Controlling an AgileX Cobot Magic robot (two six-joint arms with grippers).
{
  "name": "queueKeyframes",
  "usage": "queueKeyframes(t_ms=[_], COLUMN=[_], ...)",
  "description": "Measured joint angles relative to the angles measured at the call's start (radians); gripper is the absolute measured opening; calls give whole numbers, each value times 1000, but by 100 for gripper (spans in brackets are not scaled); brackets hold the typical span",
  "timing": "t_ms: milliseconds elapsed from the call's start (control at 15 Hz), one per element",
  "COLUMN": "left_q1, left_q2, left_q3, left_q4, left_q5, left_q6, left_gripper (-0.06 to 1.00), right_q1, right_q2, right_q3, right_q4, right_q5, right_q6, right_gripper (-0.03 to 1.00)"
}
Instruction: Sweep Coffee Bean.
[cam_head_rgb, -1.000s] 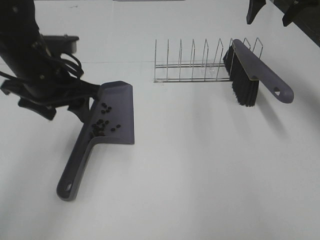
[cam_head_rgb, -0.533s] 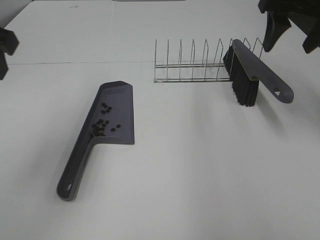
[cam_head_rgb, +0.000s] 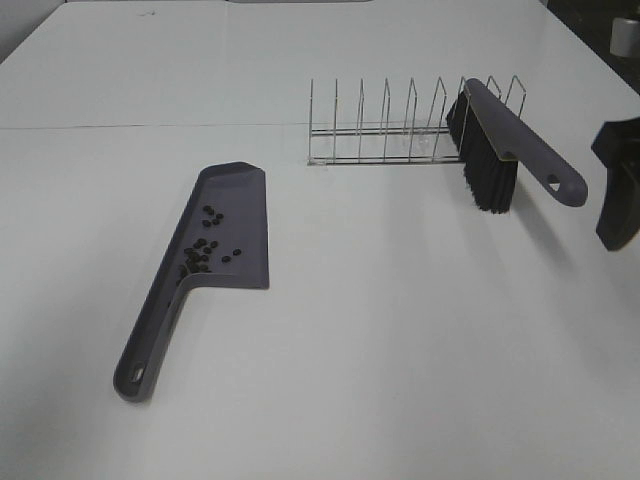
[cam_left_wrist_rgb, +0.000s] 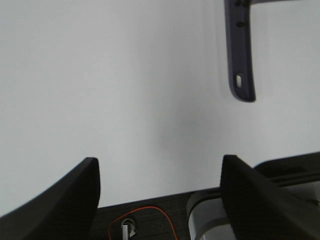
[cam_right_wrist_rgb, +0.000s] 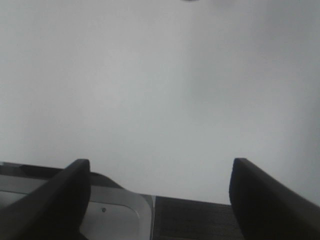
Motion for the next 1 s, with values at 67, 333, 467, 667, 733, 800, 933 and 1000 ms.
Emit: queueKeyframes(t_ms=[67,333,467,667,733,800,933,1000], left_q1=[0,0,0,0,0,0,0,0], left_q2=[-108,-377,-475,-657,-711,-756,-808,-820], left_q3=[61,161,185,225,245,272,298,299], left_q4=[-72,-201,-237,-252,-252,-252,-252,-253], left_q5=[1,4,4,4,4,4,-4,-26], left_q6=[68,215,258,297,302,305,331,348], left_gripper=[62,62,62,62,62,62,62,62], right_q1=[0,0,0,0,0,0,0,0], right_q2=[-81,-321,-437,-732,-833,-944,-1132,-1208], right_q3=[88,272,331,462,496,520,531,533], right_q4=[32,64,64,122,147,161,173,173], right_q5=[0,1,-7,-69,-84,-90,-116,-117], right_q6=[-1,-11,-53,-130,-143,-160,-188,-211], right_gripper=[65,65,65,59,58,58,57,57])
